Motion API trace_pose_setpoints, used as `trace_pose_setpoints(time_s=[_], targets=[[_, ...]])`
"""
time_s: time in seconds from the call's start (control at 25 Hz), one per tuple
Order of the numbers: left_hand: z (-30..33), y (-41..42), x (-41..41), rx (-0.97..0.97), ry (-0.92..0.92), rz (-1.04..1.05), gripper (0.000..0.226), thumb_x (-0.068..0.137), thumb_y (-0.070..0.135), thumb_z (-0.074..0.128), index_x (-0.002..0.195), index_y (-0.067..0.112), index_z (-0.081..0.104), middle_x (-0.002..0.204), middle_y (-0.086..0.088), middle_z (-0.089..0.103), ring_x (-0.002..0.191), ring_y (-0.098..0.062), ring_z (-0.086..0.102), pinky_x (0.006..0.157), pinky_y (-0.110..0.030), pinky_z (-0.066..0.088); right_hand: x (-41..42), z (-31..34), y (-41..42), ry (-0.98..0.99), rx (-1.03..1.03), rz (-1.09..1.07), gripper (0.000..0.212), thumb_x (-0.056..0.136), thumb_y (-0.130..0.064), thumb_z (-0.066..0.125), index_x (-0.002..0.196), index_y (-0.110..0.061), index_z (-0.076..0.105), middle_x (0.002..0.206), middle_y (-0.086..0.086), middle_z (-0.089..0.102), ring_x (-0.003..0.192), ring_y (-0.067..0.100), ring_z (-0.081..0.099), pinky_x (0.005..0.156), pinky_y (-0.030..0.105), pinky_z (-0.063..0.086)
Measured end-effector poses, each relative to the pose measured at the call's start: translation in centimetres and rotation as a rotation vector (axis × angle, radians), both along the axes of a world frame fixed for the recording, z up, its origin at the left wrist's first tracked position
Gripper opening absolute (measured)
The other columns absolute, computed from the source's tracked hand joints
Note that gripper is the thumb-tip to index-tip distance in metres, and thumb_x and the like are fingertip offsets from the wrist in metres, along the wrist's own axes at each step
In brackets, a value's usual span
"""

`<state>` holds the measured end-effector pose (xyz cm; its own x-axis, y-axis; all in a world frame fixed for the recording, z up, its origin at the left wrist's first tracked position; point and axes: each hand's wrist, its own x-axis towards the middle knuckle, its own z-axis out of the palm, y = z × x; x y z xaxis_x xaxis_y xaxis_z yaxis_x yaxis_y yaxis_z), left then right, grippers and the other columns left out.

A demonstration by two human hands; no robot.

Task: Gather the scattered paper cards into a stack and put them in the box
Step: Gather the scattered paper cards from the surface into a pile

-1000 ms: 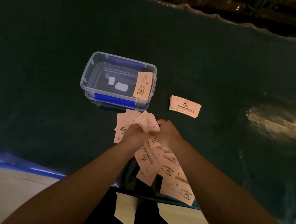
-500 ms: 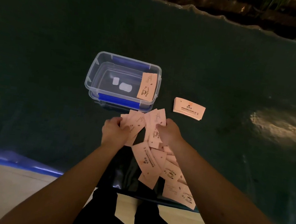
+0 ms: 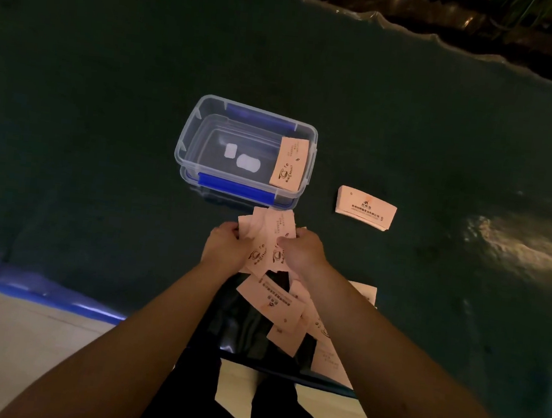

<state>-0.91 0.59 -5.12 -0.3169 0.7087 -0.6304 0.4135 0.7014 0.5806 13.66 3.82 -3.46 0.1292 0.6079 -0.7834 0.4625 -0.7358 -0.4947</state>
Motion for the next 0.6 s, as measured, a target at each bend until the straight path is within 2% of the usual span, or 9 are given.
trace_pose_setpoints(time_s=[0.08, 0.2, 0.28, 0.44, 0.52, 0.6], targets=[[0.1, 0.1, 0.2, -0.027, -0.043, 0.011, 0.037, 0.100, 0.021, 0.061, 0.138, 0.017, 0.061, 0.108, 0.001, 0.069, 0.072, -0.004, 0.061, 0.054, -0.022, 0.047, -0.9, -0.3, -0.1, -0.053, 0.043, 0.065, 0.033, 0.104, -0.023, 0.062, 0.137, -0.021, 0.064, 0.134, 0.008, 0.071, 0.097, 0.024, 0.077, 0.068, 0.030, 0.062], [0.3, 0.5, 0.3, -0.069, -0.086, -0.003, 0.026, 0.101, 0.030, 0.057, 0.121, 0.016, 0.068, 0.104, -0.003, 0.074, 0.077, -0.010, 0.066, 0.060, -0.027, 0.051, -2.0, -0.4, -0.2, -0.075, 0.083, 0.132, 0.026, 0.104, -0.022, 0.058, 0.128, -0.024, 0.068, 0.131, 0.008, 0.072, 0.097, 0.025, 0.075, 0.068, 0.031, 0.061], [0.5, 0.7, 0.3, -0.089, -0.107, -0.002, 0.027, 0.101, 0.034, 0.057, 0.118, 0.016, 0.067, 0.097, -0.003, 0.071, 0.077, -0.011, 0.066, 0.058, -0.027, 0.048, -2.5, -0.2, -0.5, -0.099, 0.094, 0.158, 0.028, 0.105, -0.020, 0.056, 0.130, -0.025, 0.067, 0.132, 0.009, 0.072, 0.102, 0.027, 0.074, 0.066, 0.031, 0.058], [1.0, 1.0, 0.5, -0.110, -0.177, 0.042, 0.027, 0.100, 0.032, 0.060, 0.120, 0.015, 0.063, 0.092, -0.002, 0.065, 0.076, -0.013, 0.063, 0.056, -0.028, 0.046, -3.0, -0.2, -1.0, -0.095, 0.134, 0.176, 0.034, 0.107, -0.017, 0.053, 0.139, -0.024, 0.063, 0.138, 0.008, 0.068, 0.110, 0.027, 0.070, 0.089, 0.039, 0.061], [1.2, 1.1, 0.5, -0.122, -0.202, 0.056, 0.029, 0.098, 0.032, 0.063, 0.123, 0.016, 0.058, 0.096, -0.003, 0.064, 0.077, -0.015, 0.063, 0.057, -0.030, 0.049, -3.0, -0.5, -1.1, -0.062, 0.148, 0.183, 0.034, 0.108, -0.017, 0.053, 0.139, -0.023, 0.064, 0.138, 0.008, 0.069, 0.102, 0.022, 0.067, 0.083, 0.035, 0.059], [1.4, 1.1, 0.4, -0.131, -0.210, 0.064, 0.038, 0.097, 0.030, 0.064, 0.130, 0.014, 0.053, 0.110, -0.008, 0.065, 0.083, -0.019, 0.066, 0.060, -0.033, 0.053, -2.8, -0.3, -1.2, -0.032, 0.152, 0.208, 0.035, 0.107, -0.017, 0.054, 0.140, -0.022, 0.064, 0.136, 0.007, 0.070, 0.100, 0.020, 0.066, 0.075, 0.031, 0.054]])
